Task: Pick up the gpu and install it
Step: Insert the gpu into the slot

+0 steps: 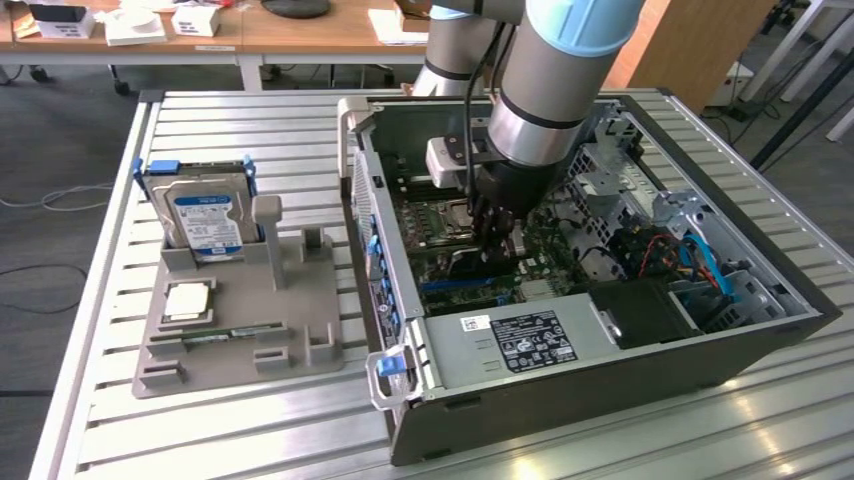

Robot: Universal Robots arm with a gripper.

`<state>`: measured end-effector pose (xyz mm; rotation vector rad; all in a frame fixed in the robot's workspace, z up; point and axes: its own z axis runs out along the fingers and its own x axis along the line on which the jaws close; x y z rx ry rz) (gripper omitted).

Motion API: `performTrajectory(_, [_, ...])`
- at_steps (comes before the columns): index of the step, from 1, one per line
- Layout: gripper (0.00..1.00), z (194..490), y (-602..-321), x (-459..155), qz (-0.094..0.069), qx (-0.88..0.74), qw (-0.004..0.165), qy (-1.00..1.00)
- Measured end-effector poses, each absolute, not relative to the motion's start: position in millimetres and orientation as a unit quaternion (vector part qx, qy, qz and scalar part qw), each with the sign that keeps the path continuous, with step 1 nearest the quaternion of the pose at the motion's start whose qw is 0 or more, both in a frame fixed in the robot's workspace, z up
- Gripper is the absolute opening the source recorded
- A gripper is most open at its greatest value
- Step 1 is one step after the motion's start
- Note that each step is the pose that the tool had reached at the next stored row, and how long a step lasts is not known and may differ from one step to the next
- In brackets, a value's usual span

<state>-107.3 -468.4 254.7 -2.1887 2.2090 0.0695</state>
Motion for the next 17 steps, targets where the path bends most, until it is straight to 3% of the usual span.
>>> performTrajectory(17, [0.27,254.0,-468.4,-107.4,0.022,-0.698,0.016,0.715])
